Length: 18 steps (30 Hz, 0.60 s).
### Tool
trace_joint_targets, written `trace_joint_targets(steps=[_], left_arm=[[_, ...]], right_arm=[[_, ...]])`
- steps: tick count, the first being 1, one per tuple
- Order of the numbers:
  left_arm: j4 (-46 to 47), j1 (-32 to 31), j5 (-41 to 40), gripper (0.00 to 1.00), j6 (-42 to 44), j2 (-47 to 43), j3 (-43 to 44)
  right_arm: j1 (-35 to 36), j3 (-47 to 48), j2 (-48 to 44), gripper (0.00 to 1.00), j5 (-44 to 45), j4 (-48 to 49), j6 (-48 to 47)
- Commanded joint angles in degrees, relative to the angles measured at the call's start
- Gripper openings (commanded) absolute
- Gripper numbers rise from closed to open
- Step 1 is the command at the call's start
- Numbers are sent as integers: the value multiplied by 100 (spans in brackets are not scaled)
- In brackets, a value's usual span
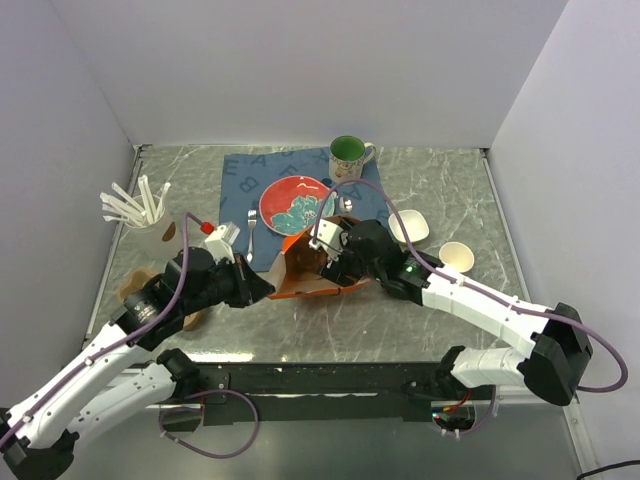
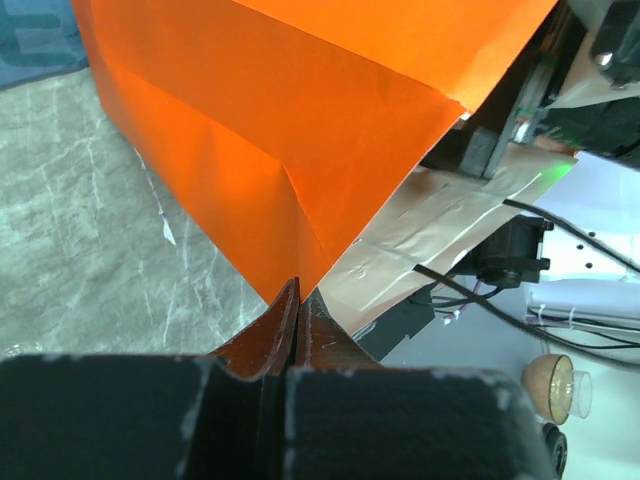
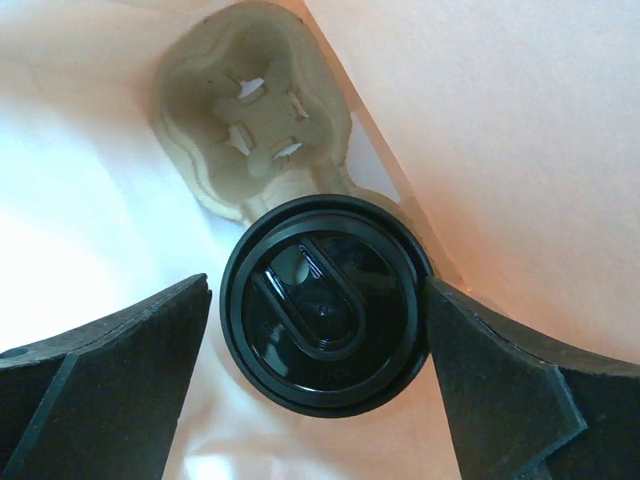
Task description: Pack the takeout coffee
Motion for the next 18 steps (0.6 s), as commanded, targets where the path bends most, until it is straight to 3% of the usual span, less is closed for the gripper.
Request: trace_joint_targets(steps=[1, 7, 13, 18], left_arm=[[-387, 10, -157, 1, 203, 34, 206], [-448, 10, -219, 1, 335, 166, 408], [-440, 10, -236, 1, 396, 210, 453], [-431, 10, -219, 1, 414, 245, 444]], right_arm=[[-235, 338, -193, 83, 102, -334, 121], [-235, 444, -149, 74, -117, -475, 173], [-208, 540, -157, 86, -56, -528, 226], [-208, 593, -131, 86, 313, -511, 130]])
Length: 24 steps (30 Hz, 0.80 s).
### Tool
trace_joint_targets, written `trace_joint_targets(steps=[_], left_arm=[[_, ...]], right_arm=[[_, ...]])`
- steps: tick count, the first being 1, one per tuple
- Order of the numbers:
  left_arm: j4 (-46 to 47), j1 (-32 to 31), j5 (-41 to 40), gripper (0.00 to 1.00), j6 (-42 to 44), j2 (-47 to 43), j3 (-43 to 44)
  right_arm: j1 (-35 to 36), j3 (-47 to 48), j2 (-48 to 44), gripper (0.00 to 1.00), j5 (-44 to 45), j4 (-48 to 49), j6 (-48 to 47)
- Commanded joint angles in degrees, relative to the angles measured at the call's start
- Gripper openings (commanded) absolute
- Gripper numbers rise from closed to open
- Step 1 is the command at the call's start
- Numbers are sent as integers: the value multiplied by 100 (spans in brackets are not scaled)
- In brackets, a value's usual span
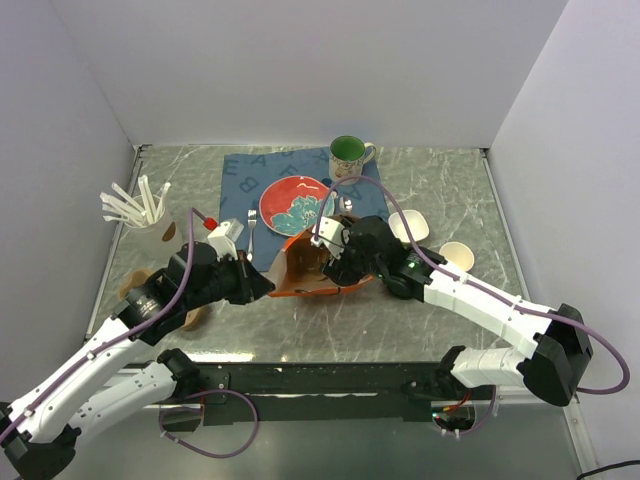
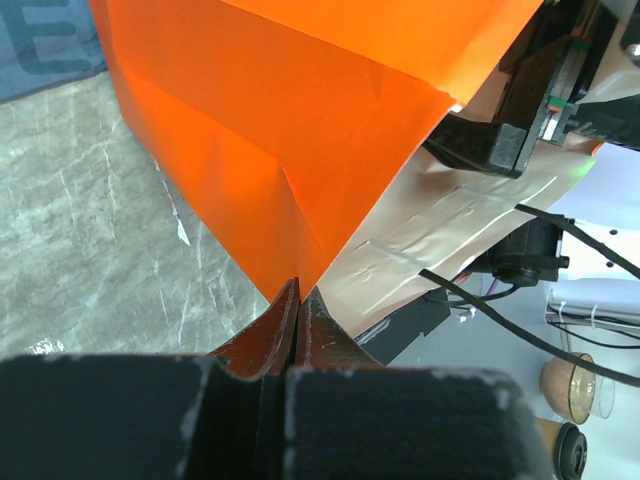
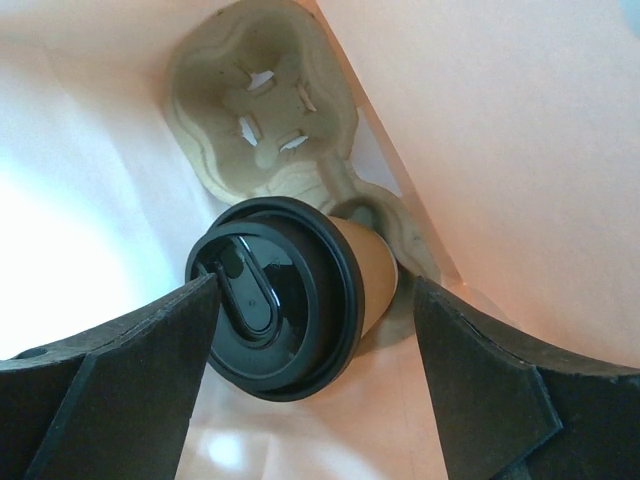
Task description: Pack the takeout coffee
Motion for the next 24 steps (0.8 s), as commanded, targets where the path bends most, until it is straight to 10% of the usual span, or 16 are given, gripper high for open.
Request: trace_joint_targets(steps=[1, 16, 24], left_arm=[[-230, 10, -158, 1, 167, -8, 195], [-89, 10, -52, 1, 184, -96, -156], [69, 10, -34, 1, 176, -166, -412]], right_arm=[[-95, 353, -114, 86, 627, 16, 1], [-147, 186, 132, 55, 5, 280, 149], [-182, -112, 142, 58, -145, 429, 299]])
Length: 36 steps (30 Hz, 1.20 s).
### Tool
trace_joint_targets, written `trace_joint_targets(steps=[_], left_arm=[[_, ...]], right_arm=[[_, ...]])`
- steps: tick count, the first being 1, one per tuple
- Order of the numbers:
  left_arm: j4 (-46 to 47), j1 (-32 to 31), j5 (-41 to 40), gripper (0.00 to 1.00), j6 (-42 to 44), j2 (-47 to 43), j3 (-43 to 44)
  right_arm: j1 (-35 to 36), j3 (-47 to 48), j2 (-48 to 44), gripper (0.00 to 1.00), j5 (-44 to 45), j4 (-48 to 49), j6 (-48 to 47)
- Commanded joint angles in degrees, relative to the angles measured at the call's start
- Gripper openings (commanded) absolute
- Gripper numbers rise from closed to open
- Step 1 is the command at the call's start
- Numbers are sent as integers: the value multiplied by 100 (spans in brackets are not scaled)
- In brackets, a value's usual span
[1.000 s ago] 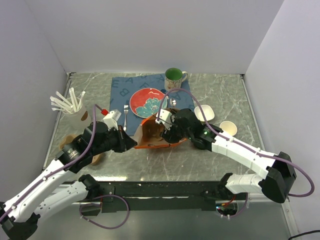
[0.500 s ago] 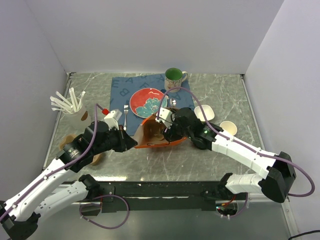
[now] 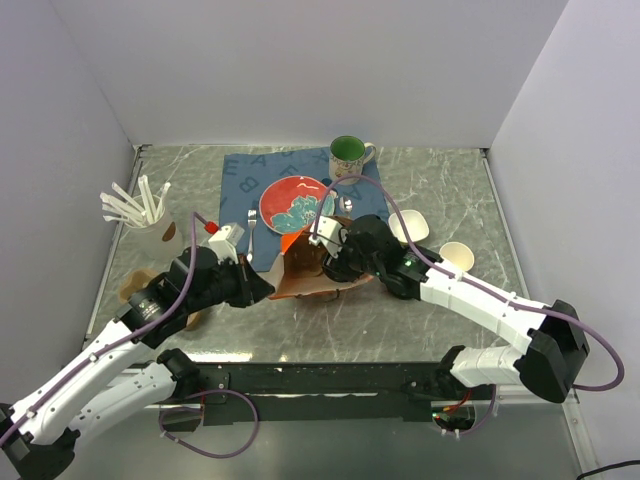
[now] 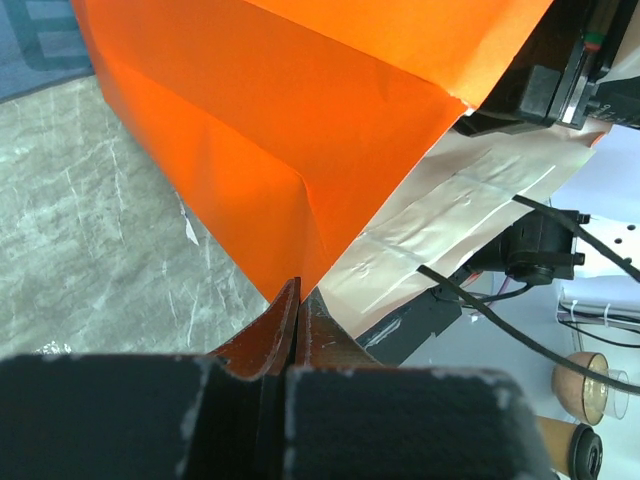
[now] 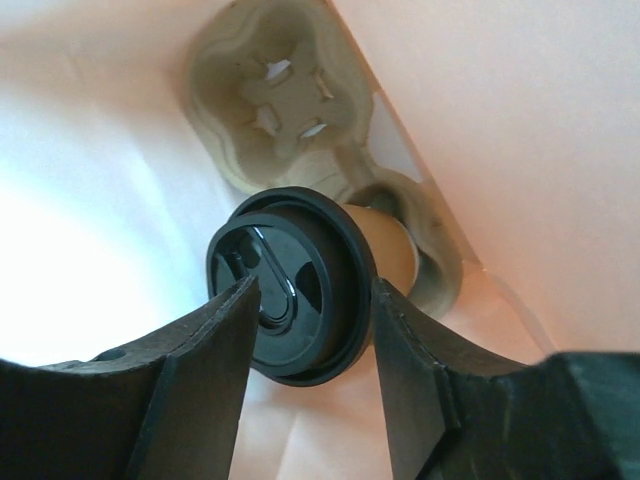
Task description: Pack the takeout coffee
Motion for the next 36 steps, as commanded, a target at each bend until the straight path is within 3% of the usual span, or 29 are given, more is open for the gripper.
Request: trace_joint_targets(steps=[1, 8, 22, 31, 36], left_arm=[[-119, 10, -37, 1, 95, -57, -134], [-102, 10, -2, 1, 148, -48, -187], [-119, 10, 51, 1, 227, -83, -205], [-137, 10, 69, 1, 279, -118, -240], [-145, 10, 51, 1, 323, -92, -187]], right_arm=[[-141, -170, -25, 62, 23, 313, 255], [-211, -284, 37, 64, -205, 489, 308], [-203, 6, 248, 39, 998, 489, 501], [-194, 103, 432, 38, 1693, 656, 712], [-167, 120, 398, 42, 1325, 639, 783]])
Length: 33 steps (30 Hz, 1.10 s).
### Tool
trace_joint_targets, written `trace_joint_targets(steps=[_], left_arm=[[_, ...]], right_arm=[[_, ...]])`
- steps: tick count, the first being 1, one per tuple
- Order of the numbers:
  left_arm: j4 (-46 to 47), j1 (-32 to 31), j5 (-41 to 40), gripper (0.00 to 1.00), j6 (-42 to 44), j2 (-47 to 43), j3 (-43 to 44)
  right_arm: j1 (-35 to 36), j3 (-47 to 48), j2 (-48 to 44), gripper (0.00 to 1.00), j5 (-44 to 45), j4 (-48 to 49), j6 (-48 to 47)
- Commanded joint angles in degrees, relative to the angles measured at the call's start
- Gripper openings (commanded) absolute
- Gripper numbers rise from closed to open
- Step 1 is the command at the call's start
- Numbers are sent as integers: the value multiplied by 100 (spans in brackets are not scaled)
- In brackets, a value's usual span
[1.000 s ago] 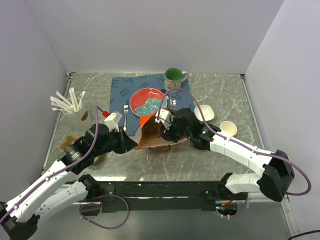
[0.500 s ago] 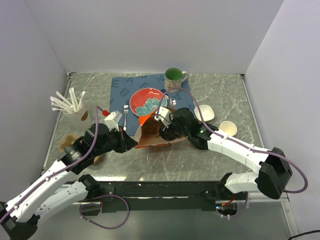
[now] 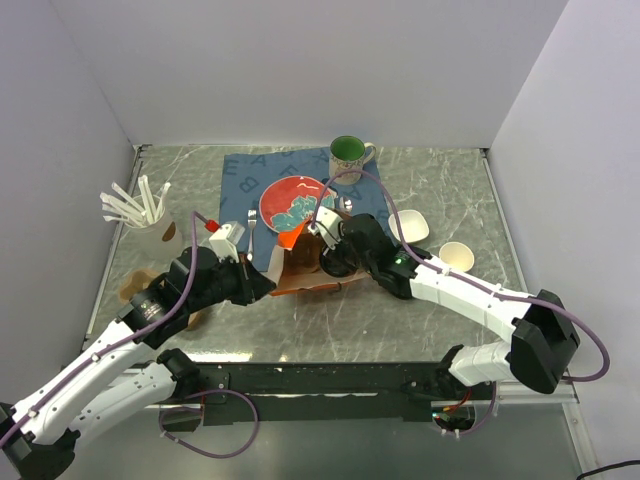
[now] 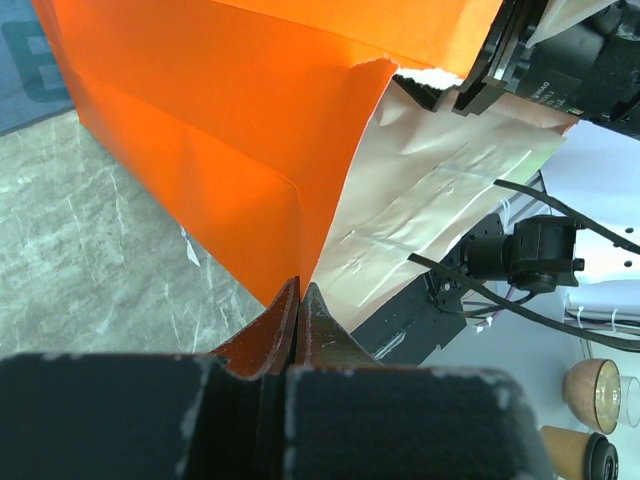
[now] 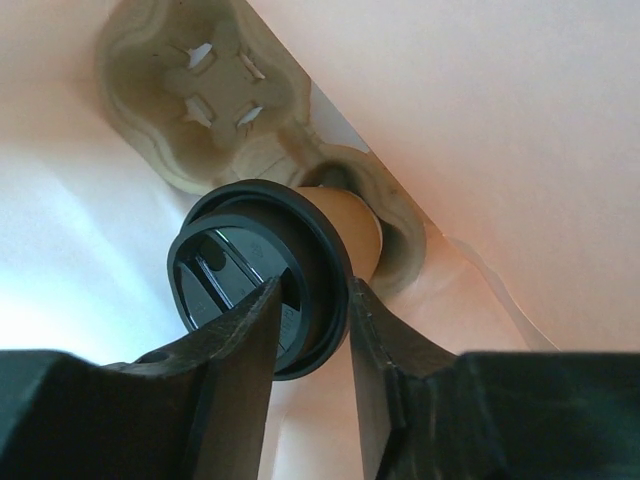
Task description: Pack the takeout coffee
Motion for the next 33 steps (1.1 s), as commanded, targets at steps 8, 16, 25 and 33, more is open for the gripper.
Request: trace_joint_targets(steps=[8, 16, 25, 33], left_arm=[[-535, 8, -72, 14, 282, 336, 593], [-517, 8, -142, 22, 379, 547, 1147], [-280, 8, -186, 28, 143, 582, 1473], [-288, 8, -520, 41, 265, 767, 1763]], right_arm=[[-71, 117, -321, 43, -111, -124, 337], [-71, 530, -330, 46, -322, -546, 460], [-71, 934, -225, 51, -542, -968, 618], [-80, 1427, -242, 54, -542, -1433, 723]])
